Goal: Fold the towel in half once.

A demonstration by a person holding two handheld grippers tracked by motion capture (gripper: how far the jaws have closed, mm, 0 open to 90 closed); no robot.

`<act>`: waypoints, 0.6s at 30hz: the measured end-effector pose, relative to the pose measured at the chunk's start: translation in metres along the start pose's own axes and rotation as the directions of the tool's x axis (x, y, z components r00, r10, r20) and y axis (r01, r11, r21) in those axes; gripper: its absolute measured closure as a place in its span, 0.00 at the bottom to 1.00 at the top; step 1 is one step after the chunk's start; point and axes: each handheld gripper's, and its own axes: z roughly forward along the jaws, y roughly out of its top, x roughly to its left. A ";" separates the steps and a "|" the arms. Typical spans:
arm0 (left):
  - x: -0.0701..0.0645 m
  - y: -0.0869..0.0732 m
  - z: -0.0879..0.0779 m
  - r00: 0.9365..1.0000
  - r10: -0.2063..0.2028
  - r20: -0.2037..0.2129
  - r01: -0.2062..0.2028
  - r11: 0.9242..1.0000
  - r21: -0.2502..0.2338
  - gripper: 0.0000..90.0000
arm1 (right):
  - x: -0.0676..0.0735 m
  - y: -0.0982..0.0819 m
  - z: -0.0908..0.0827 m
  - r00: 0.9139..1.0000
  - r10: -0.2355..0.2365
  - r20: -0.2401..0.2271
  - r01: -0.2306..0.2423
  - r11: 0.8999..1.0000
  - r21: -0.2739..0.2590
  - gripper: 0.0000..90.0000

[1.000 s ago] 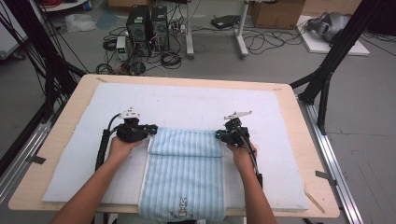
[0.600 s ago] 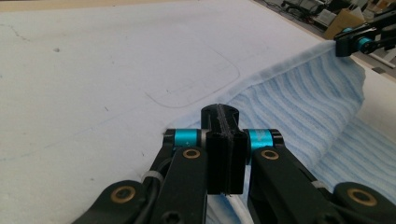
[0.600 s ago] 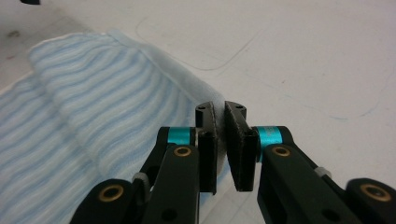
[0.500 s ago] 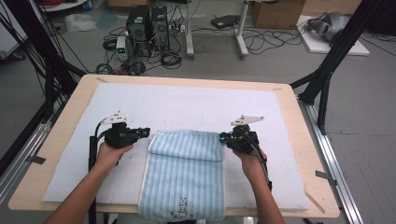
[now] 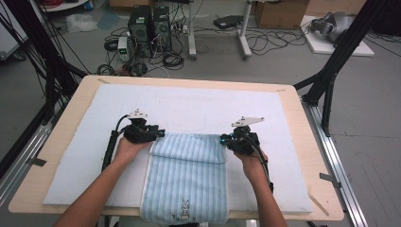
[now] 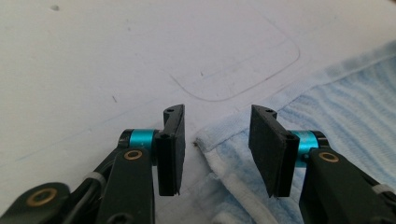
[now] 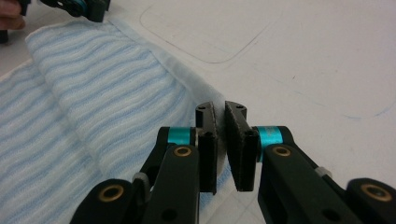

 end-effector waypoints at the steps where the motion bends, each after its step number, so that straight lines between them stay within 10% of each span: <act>1: -0.002 0.000 0.002 1.000 0.017 -0.010 -0.017 1.000 0.005 0.65 | 0.000 0.000 0.000 1.000 0.000 -0.001 0.000 1.000 0.001 0.93; 10: -0.014 0.000 0.005 0.988 0.152 -0.027 -0.150 0.988 0.041 0.91 | -0.001 0.000 0.002 1.000 0.005 0.000 -0.005 1.000 0.007 0.92; 18: -0.013 0.000 -0.035 0.996 0.053 0.073 -0.045 0.993 -0.105 0.92 | -0.001 -0.002 -0.009 1.000 0.014 -0.022 -0.015 0.999 -0.035 0.92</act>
